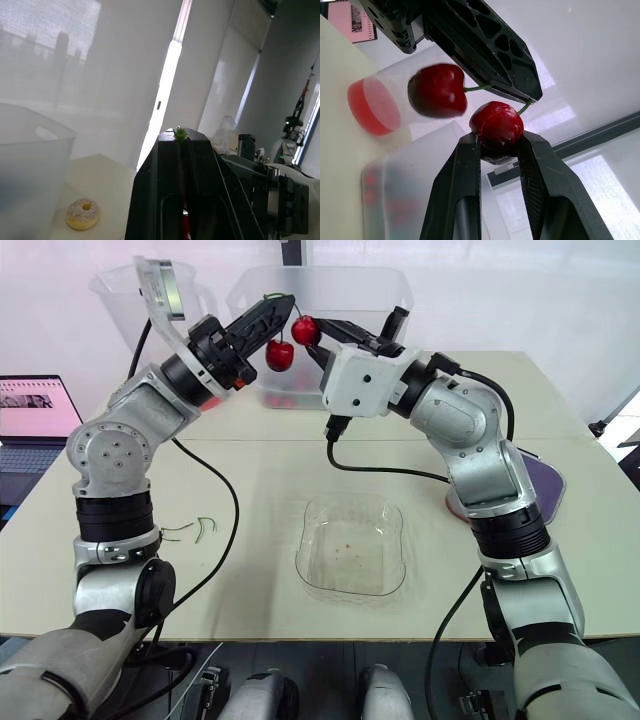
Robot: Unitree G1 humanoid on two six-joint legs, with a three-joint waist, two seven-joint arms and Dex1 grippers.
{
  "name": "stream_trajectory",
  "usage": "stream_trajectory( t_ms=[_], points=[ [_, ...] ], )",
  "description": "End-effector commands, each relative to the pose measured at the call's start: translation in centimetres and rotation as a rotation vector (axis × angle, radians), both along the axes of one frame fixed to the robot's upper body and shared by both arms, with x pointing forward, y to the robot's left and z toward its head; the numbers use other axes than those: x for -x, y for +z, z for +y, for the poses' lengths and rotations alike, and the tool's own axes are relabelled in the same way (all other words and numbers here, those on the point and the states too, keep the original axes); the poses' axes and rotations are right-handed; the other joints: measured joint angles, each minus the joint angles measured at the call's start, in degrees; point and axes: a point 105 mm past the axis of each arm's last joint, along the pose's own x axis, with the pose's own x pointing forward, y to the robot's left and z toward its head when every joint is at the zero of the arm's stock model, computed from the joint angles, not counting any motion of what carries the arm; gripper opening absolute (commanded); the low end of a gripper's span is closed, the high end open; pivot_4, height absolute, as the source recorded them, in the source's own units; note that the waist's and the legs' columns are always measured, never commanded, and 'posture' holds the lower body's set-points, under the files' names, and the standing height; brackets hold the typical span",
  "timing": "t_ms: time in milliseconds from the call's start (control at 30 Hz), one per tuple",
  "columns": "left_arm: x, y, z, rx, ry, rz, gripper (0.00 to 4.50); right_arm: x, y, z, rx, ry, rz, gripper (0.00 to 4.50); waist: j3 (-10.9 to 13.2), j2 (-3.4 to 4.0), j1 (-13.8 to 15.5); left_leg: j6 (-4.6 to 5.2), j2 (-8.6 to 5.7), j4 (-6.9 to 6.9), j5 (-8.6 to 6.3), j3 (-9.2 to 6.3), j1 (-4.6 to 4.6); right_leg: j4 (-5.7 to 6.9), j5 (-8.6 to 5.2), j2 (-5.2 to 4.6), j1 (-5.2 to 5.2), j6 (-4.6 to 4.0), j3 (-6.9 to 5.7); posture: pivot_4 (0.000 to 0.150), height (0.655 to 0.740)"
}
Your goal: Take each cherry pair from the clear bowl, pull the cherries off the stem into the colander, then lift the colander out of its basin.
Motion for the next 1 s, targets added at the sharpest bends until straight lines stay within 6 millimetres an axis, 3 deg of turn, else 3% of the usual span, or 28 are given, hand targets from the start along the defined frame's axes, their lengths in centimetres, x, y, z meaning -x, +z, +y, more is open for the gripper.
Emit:
stream_trajectory(
  t_ms=[33, 367, 467, 567, 933, 1000],
  points=[
    [0.54, 1.07, 0.68, 0.038, -0.003, -0.029, 0.05, 1.29, 1.12, 0.10, -0.007, 0.031, -0.052, 0.64, 0.0, 0.00, 0.0, 0.00, 0.00, 0.00, 0.00, 0.00, 0.00, 0.00, 0.00, 0.00, 0.00, 0.00, 0.00, 0.150, 0.6886],
    [0.54, 0.78, 0.63, 0.028, -0.015, -0.007, 0.05, 1.15, 0.47, 0.09, 0.015, 0.032, -0.026, 0.64, 0.0, 0.00, 0.0, 0.00, 0.00, 0.00, 0.00, 0.00, 0.00, 0.00, 0.00, 0.00, 0.00, 0.00, 0.00, 0.150, 0.6886],
    [0.49, 1.02, 1.02, 0.049, -0.014, 0.001, 0.95, 1.14, 0.40, 0.08, 0.016, 0.034, -0.017, 0.64, 0.0, 0.00, 0.0, 0.00, 0.00, 0.00, 0.00, -0.02, 0.00, -0.01, 0.00, 0.00, 0.00, 0.00, 0.00, 0.150, 0.6886],
    [0.39, 1.09, 1.09, 0.042, 0.003, 0.000, 2.29, 1.12, 0.30, 0.06, 0.017, 0.036, -0.006, 0.64, 0.0, 0.00, -0.1, 0.00, 0.00, 0.00, 0.00, -0.02, 0.00, 0.00, 0.00, 0.00, 0.00, 0.00, 0.00, 0.150, 0.6886],
    [0.93, 0.74, 0.43, 0.037, -0.040, 0.008, 2.29, 0.97, 0.20, -0.05, 0.018, 0.032, 0.006, 0.64, 0.0, 0.00, 0.0, 0.00, 0.00, 0.00, 0.00, -0.02, 0.00, -0.01, 0.00, 0.00, 0.00, 0.00, 0.00, 0.150, 0.6886],
    [0.97, 0.75, 0.38, 0.043, -0.045, 0.012, 1.77, 1.00, 0.21, 0.01, 0.018, 0.033, 0.005, 0.64, 0.0, 0.00, 0.0, 0.00, 0.00, 0.00, 0.00, -0.01, 0.00, -0.01, 0.00, 0.00, 0.00, 0.00, 0.00, 0.150, 0.6886]
  ],
)
